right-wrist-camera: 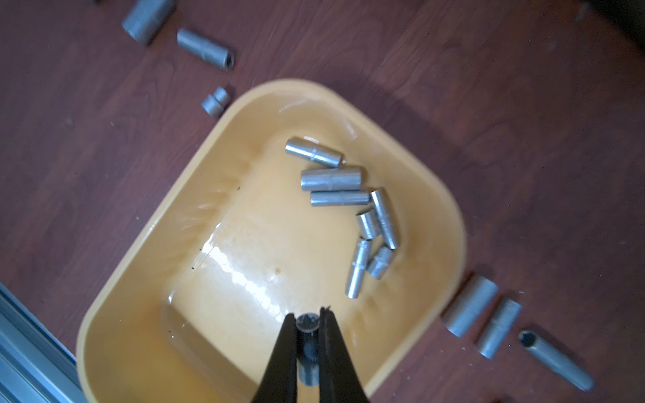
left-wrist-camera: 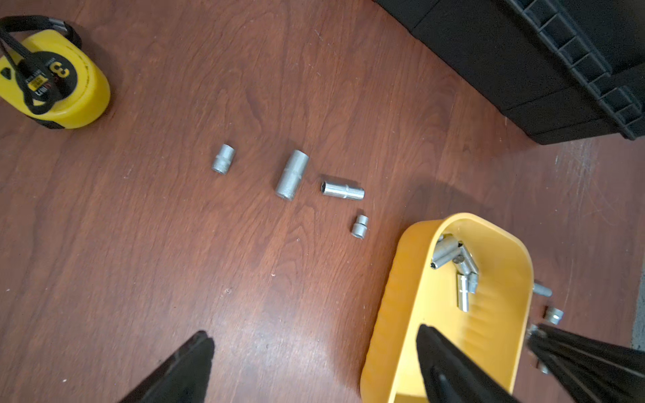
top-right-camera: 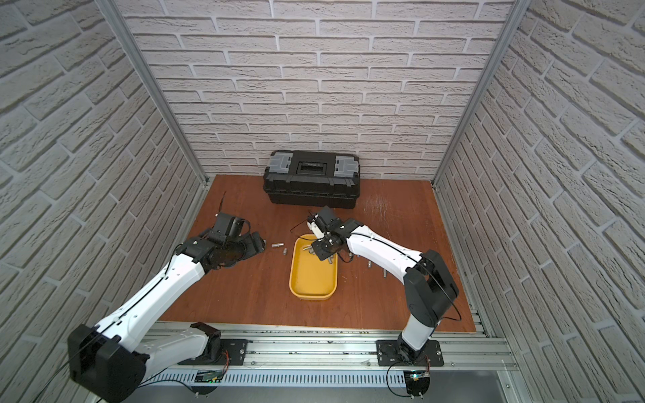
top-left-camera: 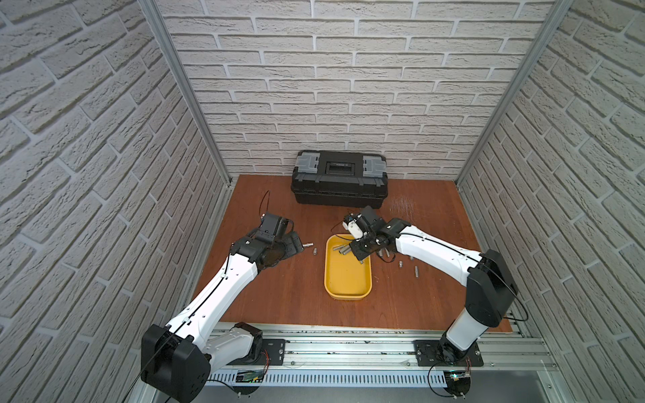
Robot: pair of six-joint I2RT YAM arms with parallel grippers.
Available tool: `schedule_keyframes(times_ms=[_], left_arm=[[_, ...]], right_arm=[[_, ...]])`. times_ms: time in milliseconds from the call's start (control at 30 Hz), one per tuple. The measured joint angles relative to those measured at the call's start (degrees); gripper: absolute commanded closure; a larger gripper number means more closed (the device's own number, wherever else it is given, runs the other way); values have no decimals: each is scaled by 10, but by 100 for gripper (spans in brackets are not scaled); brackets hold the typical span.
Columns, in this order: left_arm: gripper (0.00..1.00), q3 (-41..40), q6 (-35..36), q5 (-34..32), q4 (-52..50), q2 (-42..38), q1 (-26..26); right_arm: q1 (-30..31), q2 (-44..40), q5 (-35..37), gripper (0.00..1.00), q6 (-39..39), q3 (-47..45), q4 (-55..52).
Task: Take out the socket from the storage box
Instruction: Pick up the socket head from the storage box, then place the socket head at the center of the board.
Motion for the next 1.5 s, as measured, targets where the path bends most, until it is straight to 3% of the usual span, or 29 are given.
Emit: schedule_keyframes(times_ms=[233, 533, 967, 1200, 1333, 1500], left_arm=[[6, -11, 9, 12, 45, 0, 0], [7, -20, 24, 27, 69, 33, -7], [8, -20, 25, 33, 96, 85, -55], [8, -5, 25, 32, 97, 111, -79], [8, 16, 28, 25, 95, 132, -100], [11, 52, 34, 8, 79, 157, -131]], right_arm=[[-76, -90, 22, 93, 31, -82, 6], [-107, -95, 41, 93, 87, -241, 17], [-122, -17, 57, 91, 125, -250, 69], [-124, -16, 58, 82, 129, -251, 81], [-125, -16, 58, 69, 132, -251, 81], [-126, -31, 58, 64, 132, -251, 71]])
